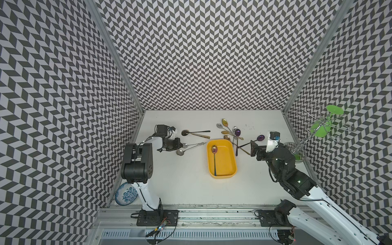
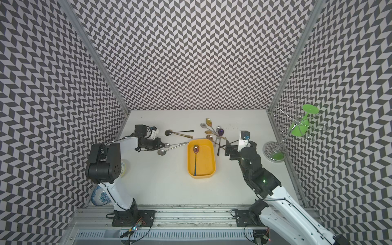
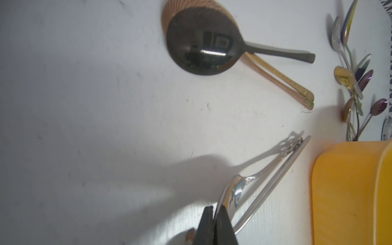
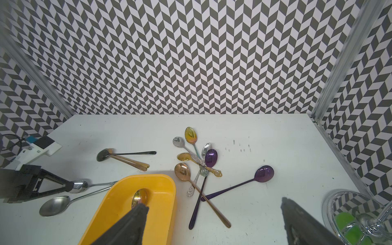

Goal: Put the spoon into the storage box
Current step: Pick up the spoon from the center of the board.

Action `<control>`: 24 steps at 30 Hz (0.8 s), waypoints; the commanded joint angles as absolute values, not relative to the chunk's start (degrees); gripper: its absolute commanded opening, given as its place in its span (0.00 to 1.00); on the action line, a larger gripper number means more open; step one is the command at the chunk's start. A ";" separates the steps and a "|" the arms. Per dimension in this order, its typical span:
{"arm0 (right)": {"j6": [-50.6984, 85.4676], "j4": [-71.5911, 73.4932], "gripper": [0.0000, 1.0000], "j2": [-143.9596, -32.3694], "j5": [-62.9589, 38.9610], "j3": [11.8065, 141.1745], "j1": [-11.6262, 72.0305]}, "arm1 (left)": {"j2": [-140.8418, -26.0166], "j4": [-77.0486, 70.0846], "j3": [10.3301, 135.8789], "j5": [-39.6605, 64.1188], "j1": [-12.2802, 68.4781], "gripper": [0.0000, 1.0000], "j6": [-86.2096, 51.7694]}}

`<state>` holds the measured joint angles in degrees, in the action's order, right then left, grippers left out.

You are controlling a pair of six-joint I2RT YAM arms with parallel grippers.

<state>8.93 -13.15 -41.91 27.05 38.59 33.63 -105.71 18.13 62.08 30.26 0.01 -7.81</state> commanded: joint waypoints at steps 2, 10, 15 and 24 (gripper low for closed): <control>8.27 -9.25 1.00 -41.50 27.61 37.97 33.93 | -102.06 19.89 64.55 27.91 0.53 0.01 -7.25; 7.10 -6.93 1.00 -40.34 26.75 36.41 34.06 | -96.38 21.85 69.48 23.03 2.36 0.00 -3.48; 4.70 -4.02 1.00 -38.71 24.71 34.06 34.12 | -91.06 19.86 72.33 21.56 2.31 0.00 -1.08; 1.48 -1.71 1.00 -37.41 17.59 32.89 34.21 | -87.86 24.41 83.08 30.25 3.60 0.00 11.10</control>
<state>2.98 -5.65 -37.47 20.60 32.36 33.95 -89.32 21.87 80.62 25.82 2.68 4.69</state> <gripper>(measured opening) 0.998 0.064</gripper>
